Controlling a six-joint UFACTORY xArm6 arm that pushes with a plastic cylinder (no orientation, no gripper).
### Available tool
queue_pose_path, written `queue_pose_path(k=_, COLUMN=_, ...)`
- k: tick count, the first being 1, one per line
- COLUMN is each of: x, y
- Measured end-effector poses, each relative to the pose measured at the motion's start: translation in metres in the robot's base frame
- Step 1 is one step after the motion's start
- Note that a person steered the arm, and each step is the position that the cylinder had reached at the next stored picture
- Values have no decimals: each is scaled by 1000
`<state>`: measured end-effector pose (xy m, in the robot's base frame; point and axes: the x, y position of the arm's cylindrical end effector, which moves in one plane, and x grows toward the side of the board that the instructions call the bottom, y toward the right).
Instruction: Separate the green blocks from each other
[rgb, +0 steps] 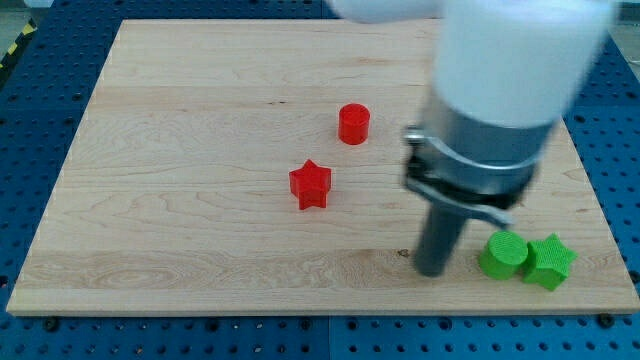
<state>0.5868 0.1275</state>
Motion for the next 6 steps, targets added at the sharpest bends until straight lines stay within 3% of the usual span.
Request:
queue_pose_path(k=1, x=15, y=42)
queue_pose_path(k=2, x=29, y=44)
queue_pose_path(k=3, x=31, y=45)
queue_pose_path(k=5, x=32, y=121)
queue_pose_path(k=6, x=30, y=130)
